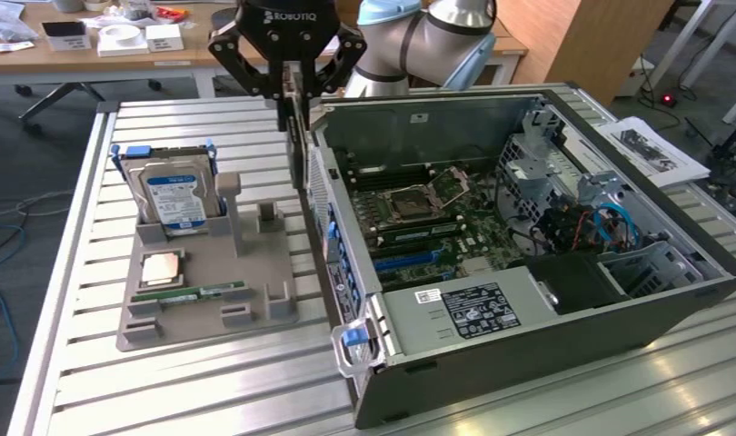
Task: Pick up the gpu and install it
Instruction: 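Pick up the gpu and move the gpu toward the slot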
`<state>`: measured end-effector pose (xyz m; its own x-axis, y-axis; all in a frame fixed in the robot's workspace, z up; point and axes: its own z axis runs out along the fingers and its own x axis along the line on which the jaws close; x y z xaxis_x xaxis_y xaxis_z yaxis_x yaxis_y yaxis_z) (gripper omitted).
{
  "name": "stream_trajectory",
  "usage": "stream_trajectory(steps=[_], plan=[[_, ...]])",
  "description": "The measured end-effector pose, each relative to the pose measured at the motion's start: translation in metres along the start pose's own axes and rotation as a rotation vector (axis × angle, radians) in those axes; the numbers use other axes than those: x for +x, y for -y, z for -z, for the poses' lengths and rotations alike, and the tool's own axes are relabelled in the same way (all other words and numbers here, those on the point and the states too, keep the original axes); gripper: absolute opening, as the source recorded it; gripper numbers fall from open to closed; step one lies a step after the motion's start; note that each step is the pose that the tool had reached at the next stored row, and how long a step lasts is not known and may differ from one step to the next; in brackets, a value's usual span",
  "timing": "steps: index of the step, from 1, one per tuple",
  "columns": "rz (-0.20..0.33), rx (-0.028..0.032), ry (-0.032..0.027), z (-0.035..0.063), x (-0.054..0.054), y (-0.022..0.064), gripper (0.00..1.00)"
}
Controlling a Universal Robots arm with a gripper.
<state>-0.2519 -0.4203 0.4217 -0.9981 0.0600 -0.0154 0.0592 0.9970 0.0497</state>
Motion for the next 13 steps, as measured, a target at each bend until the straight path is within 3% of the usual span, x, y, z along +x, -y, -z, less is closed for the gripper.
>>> stream_trajectory(steps=[13], plan=[[0.0,0.0001,-0.0001,-0.0008,-0.015,-0.0009,0.27]])
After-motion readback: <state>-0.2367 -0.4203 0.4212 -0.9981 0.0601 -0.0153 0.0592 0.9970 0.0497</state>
